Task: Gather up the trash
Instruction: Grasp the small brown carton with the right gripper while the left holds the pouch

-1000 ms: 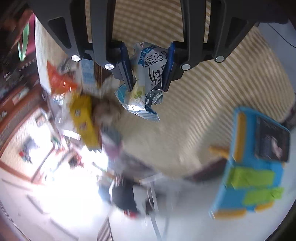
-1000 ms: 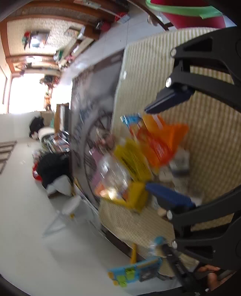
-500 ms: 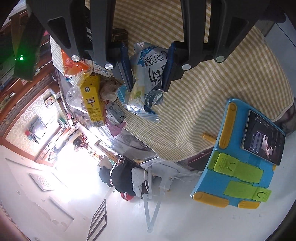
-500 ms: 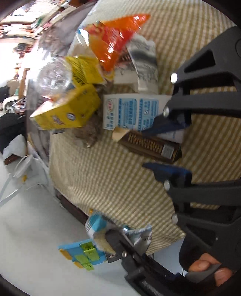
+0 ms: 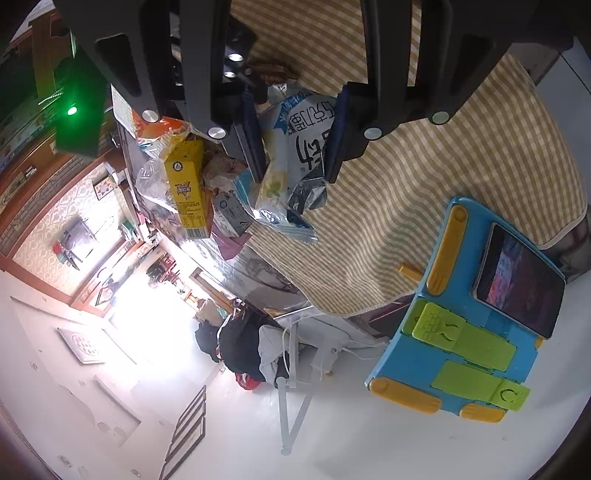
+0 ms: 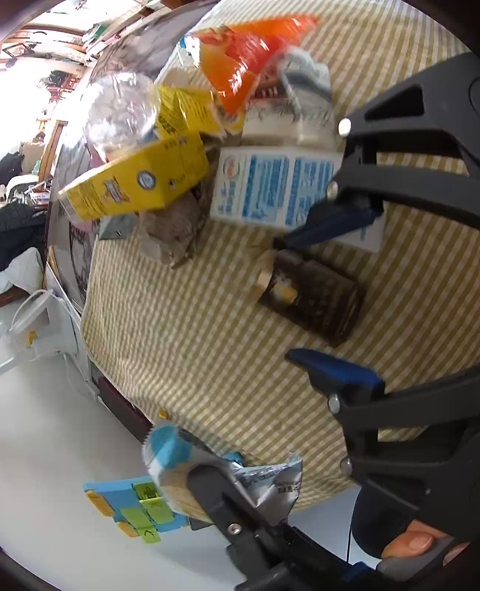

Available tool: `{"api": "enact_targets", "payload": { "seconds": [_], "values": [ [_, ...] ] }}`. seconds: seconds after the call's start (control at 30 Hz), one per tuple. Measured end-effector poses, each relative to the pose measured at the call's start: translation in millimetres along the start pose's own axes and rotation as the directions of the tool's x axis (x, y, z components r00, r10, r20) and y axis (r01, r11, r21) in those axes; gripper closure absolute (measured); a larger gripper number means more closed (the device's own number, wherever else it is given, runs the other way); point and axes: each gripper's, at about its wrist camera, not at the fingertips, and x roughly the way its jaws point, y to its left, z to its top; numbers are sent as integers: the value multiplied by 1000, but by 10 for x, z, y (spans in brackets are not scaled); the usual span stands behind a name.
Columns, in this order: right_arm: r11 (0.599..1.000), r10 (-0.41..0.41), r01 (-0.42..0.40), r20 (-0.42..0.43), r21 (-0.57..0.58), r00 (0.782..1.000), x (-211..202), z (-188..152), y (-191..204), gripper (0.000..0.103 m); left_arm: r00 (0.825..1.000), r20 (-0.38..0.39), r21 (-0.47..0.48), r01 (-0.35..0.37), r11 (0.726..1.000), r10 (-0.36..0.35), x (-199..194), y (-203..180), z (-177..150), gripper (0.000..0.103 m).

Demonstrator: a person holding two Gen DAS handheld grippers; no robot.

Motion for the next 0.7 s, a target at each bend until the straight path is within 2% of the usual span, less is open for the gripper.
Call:
{"api": "enact_targets", "payload": {
  "seconds": [0.1,0.17,0.27,0.37,0.4,0.43,0.5,0.6,0.63,0.7],
  "values": [
    [998,-50,50,0,-42,999,61,-36,56,63,1000,6,-4,-1,1000,1,-12,6,-4,72],
    [999,-35,35,-9,-38,999,64,-24,54,63,1000,5,-5,-2,1000,2,-11,8,-3,72],
    [999,14,-14,-15,30,1000,59,32,-22,58,1000,13,-7,-3,1000,3,-38,7,-9,72],
    [1000,3,-3,-34,1,999,110,70,39,58,1000,16,-11,-4,1000,4,-50,14,-13,71],
    [1000,-1,1,-41,-9,999,138,80,73,62,1000,17,-12,-5,1000,5,-53,15,-11,71],
    [1000,0,-1,-54,-15,999,162,81,97,74,1000,21,-13,-7,1000,7,-59,16,-13,71],
    [999,43,-42,-90,13,995,239,58,92,84,1000,25,-14,-9,1000,9,-80,9,-17,71],
    [998,56,-53,-80,36,995,258,34,73,87,999,32,-19,-8,1000,8,-105,14,-18,71],
    [998,57,-55,-78,36,995,251,34,70,92,999,35,-21,-8,1000,9,-114,17,-18,71],
    [998,52,-50,-60,37,997,208,26,39,96,999,39,-22,-9,1000,10,-128,15,-26,71]
  ]
}}
